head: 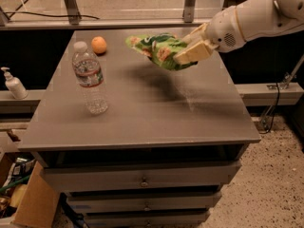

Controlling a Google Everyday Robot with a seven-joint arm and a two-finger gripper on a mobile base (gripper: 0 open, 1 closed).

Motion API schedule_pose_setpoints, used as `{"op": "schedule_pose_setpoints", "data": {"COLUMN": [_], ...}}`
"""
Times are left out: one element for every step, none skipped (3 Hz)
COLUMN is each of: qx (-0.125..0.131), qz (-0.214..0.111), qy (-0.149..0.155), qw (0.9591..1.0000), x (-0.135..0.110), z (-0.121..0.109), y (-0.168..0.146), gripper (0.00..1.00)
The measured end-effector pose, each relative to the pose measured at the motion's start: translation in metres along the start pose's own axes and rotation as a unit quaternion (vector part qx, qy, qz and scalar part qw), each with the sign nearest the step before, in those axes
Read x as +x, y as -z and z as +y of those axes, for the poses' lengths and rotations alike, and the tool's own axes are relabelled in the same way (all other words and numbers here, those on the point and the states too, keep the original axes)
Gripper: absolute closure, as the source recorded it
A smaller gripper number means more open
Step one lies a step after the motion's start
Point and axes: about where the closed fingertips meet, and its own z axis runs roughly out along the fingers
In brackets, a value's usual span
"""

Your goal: Move green rice chip bag near water bottle

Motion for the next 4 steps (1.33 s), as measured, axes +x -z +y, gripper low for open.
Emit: {"op": "schedule_pose_setpoints", "data": {"qx": [-0.040,-0.070,-0.091,-0.106], "qz": [-0.003,-0.002,-0.001,0.001], "qy": [0.022,0.039,0.056,0.068], "qw": [0.9990,0.9968,0.9942,0.9920], "x": [-0.003,-0.001,-0.004,-0.006], "z": [0.042,0.077,0.098,0.110], "y": [-0.022,-0.047,-0.072,-0.092], "gripper": [1.00,1.00,1.00,1.00]}}
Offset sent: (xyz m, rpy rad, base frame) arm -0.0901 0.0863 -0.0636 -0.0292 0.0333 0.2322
